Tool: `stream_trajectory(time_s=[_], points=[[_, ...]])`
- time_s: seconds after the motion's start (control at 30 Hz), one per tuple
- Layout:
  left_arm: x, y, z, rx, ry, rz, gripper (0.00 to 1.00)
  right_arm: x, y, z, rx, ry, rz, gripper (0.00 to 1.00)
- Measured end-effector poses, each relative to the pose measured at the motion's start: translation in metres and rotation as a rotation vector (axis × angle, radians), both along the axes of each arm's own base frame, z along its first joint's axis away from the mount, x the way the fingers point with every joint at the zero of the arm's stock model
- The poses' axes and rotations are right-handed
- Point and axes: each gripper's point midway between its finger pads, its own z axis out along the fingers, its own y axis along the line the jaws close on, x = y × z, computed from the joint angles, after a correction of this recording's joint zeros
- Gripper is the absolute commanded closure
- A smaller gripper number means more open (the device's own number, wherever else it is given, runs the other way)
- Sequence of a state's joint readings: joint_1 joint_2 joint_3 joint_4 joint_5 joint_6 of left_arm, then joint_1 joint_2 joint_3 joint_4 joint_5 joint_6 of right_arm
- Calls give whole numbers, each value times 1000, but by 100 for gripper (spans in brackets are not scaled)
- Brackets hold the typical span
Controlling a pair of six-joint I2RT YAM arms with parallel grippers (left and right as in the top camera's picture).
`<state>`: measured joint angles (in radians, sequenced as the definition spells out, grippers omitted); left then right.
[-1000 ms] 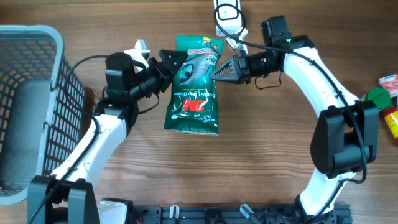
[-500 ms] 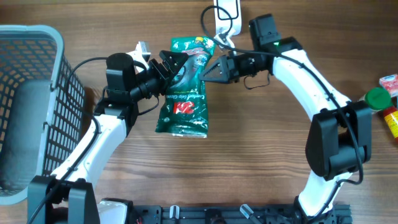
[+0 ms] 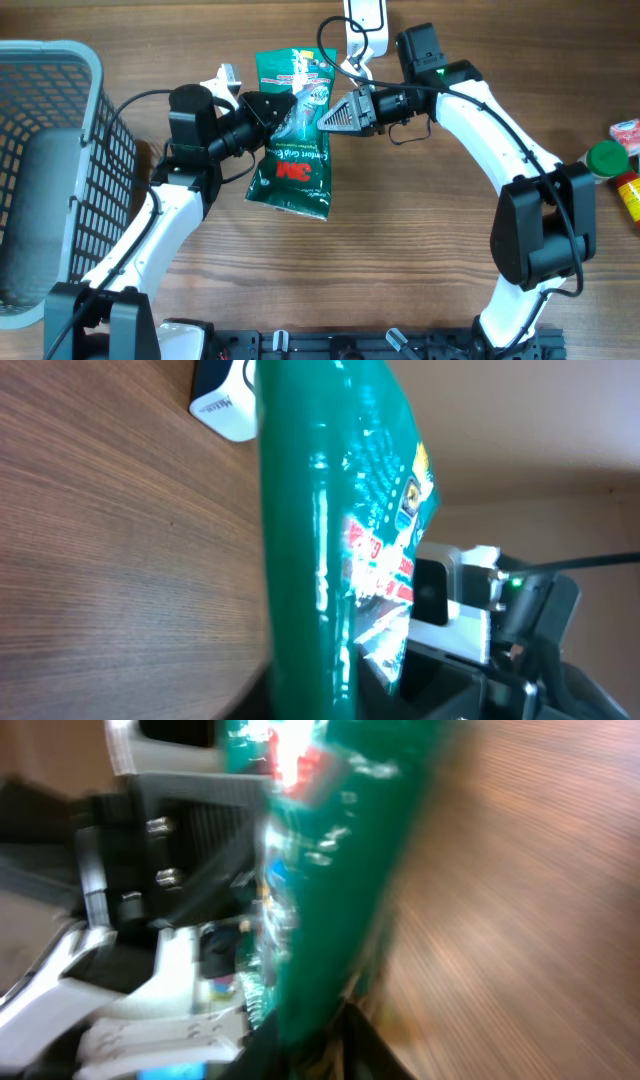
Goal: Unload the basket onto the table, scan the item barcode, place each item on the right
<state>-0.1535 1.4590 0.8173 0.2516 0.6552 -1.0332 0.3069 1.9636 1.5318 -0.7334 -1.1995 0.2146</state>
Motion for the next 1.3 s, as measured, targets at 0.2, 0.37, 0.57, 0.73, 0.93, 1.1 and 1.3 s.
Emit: stream_trajectory(time_s=[0.2, 0.37, 0.57, 0.73, 0.93, 1.1, 1.3], points=[[4, 16, 1, -39, 32, 34, 96, 9, -18, -36, -220, 7, -87, 1], [12, 40, 2, -148, 141, 137, 96, 23, -45, -52, -332, 5, -166, 0], [13, 46, 1, -346, 349, 230, 96, 37, -74, -68, -459, 74, -297, 0], [1, 45, -21, -517, 671, 338, 96, 30, -85, -79, -545, 282, -428, 0], [-23, 34, -38, -642, 974, 366, 96, 13, -89, -82, -588, 576, -563, 1], [-29, 28, -33, -650, 996, 308, 96, 11, -80, -75, -535, 705, -601, 1], [-31, 25, -31, -653, 1004, 285, 96, 17, -74, -69, -484, 524, -486, 0]])
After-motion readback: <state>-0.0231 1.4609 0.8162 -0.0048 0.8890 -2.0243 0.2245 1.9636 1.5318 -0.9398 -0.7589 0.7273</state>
